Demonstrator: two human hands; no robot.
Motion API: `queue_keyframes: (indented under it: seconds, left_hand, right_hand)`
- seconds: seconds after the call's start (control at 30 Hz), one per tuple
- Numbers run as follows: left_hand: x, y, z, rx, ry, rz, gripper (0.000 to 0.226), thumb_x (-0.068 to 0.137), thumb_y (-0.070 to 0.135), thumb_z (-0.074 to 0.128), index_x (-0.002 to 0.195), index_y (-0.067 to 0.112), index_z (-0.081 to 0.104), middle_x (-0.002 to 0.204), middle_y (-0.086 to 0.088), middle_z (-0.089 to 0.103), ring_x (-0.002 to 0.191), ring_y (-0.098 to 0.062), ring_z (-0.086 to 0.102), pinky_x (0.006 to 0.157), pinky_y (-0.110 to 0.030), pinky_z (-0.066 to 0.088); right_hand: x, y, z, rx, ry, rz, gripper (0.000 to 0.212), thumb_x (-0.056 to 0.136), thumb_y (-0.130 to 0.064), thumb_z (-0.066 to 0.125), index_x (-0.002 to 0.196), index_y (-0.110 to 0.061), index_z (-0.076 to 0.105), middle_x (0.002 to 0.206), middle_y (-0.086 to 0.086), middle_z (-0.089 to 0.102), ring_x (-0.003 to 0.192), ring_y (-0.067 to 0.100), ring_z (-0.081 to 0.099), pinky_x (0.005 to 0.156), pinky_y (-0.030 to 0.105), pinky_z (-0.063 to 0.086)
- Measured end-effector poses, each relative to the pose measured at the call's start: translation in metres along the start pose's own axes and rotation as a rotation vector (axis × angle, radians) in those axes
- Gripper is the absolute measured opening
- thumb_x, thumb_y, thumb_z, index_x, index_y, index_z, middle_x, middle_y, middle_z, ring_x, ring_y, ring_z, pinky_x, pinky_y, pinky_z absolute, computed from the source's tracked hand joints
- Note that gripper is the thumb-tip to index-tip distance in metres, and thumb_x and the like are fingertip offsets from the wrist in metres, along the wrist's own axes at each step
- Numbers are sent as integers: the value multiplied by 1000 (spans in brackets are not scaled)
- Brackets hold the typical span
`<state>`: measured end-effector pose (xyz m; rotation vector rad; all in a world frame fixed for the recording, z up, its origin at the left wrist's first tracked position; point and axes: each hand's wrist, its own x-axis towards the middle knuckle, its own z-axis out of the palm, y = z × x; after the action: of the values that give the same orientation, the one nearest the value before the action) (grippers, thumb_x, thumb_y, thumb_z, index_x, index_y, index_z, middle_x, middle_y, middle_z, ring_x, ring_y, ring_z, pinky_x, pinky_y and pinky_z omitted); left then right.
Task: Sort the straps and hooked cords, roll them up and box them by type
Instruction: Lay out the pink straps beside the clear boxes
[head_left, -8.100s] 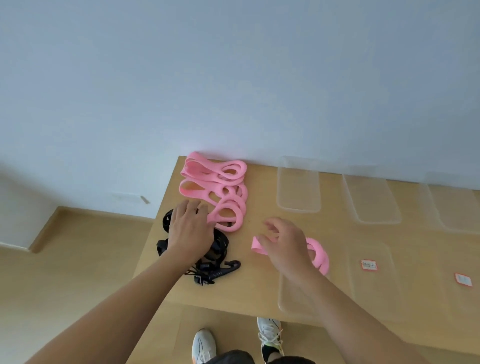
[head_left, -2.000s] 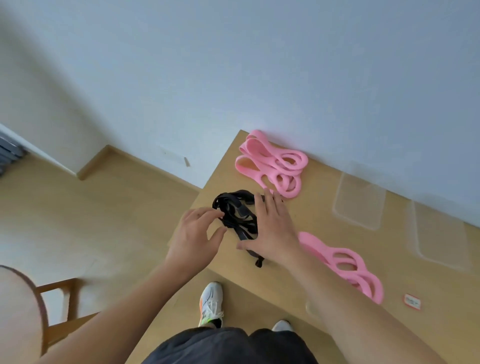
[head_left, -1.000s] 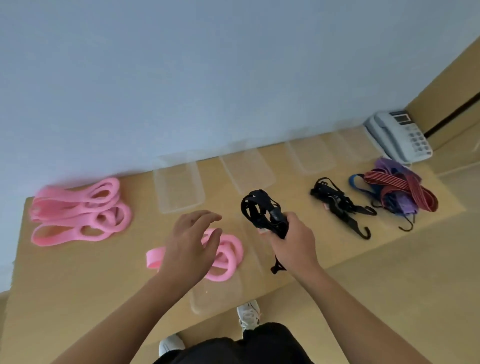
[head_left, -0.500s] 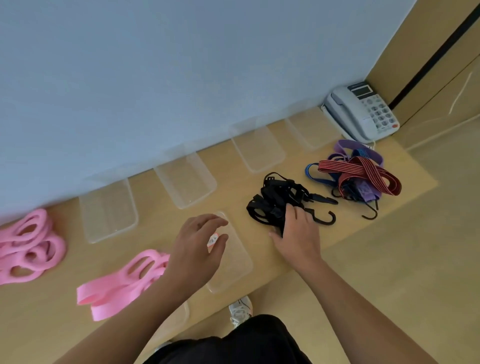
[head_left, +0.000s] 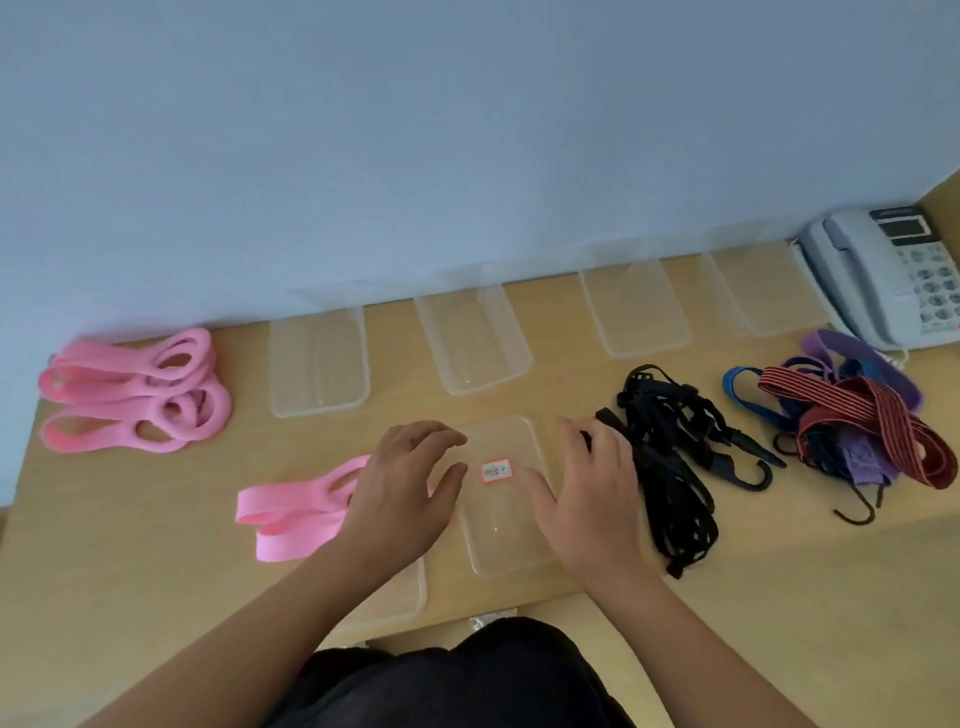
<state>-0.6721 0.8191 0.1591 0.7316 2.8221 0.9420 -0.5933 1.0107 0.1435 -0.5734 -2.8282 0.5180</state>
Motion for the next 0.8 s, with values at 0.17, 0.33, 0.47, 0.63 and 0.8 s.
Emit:
queue_keyframes:
  seconds: [0.17,0.33,0.47,0.63,0.8]
  left_hand:
    - [-26,-48,-38,3,94,-140,24,87,21,68,109,16,75,111,1,71,104,-24,64,85,-29,44]
    - [-54,-108,-88,25,219,-227,27,79,17,71,106,13,77,108,-1,72,101,-23,64,89,-31,45]
    - [-75,-160,-131,27,289,-343,28,81,11,80,108,14,76,109,-2,72,105,-25,64,91,-32,44]
    - [-92,-219,-169,-63,231,-574,35,86,16,78,120,15,71,122,-2,66,116,-26,58,94,-30,42]
    - [-78,-268,-201,-273,207,-873,59,94,37,68,145,17,46,144,-4,49,133,-25,47,107,-36,39]
  right_hand:
    - [4,-83,33,122,-98,-227,54,79,-28,82,125,-11,61,124,13,58,115,32,52,96,46,51]
    - [7,-170,60,198,-208,-378,47,86,-32,70,128,-12,60,122,10,59,116,30,53,97,42,51]
    - [10,-240,82,209,-258,-482,48,84,-28,75,127,-10,60,117,10,62,111,31,56,95,41,52]
    - [17,-317,116,208,-466,-453,46,88,-32,71,127,-11,58,115,7,60,109,29,52,91,35,44]
    - [38,-356,147,211,-506,-180,34,88,-31,70,115,-13,59,108,7,56,104,30,53,88,37,45]
